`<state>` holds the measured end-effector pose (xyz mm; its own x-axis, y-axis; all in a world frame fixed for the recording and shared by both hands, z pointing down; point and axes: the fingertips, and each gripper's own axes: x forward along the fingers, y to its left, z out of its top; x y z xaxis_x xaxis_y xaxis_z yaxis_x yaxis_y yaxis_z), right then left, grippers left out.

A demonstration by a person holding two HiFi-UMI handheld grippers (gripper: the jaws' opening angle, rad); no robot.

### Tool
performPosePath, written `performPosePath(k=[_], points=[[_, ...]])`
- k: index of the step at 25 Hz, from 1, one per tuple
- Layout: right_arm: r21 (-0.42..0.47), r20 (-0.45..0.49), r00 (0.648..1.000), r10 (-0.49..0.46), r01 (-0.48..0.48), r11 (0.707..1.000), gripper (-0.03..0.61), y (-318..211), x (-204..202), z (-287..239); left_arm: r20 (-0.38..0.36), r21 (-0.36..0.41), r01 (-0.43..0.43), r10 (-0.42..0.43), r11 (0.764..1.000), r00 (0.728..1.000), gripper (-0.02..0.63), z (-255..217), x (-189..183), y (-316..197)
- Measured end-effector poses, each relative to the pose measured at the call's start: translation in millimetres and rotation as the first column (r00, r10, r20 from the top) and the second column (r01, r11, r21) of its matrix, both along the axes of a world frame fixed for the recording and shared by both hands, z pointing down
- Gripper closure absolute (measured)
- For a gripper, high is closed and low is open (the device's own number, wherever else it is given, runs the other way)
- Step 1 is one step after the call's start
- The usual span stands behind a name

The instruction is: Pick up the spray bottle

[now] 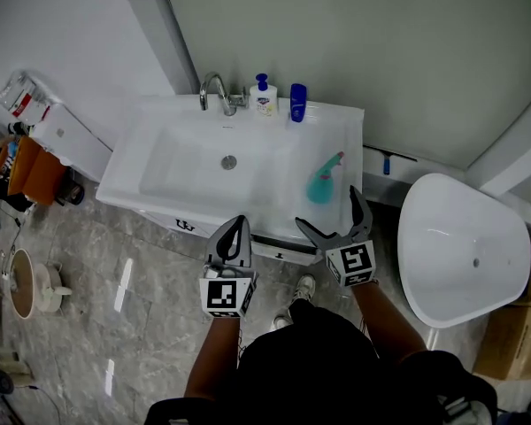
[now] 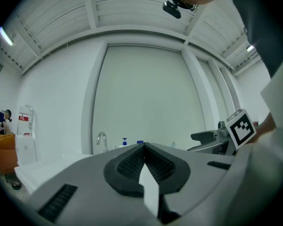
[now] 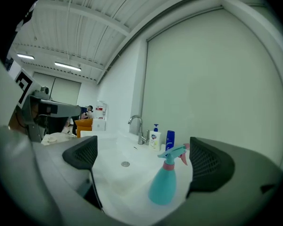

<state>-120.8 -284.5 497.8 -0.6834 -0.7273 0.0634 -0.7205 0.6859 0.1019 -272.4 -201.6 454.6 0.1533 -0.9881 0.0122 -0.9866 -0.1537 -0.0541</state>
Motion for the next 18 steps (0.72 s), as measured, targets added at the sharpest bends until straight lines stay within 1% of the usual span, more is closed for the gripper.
performPosePath(k=[5,11,13,16,18], points=[[-0.05,0.0,1.0,0.029,-0.029,0.998,-0.011,-31,1,23,0.013,-0.013,-0.027,0.027,1.0,1.0,0.617,8,1,-37],[-0.137,-0.03,0.999,0.019,-0.023,0.99,-0.004,-56,4,57,0.019,-0.033,-0.045,0.046,0.998,0.999,0.617,13,4,-71],[-0.153,-0.037,0.999,0.017,-0.022,0.988,0.03,-63,7,62,0.027,-0.052,-0.05,0.051,0.997,0.998,0.617,14,7,-80],[-0.177,-0.048,0.999,0.008,-0.017,0.984,0.08,-71,8,69,0.029,-0.038,-0.048,0.049,0.998,0.998,0.617,8,9,-91],[-0.192,-0.056,0.998,0.002,-0.013,0.981,0.13,-74,9,74,0.031,-0.055,-0.045,0.047,0.997,0.998,0.617,12,10,-96]])
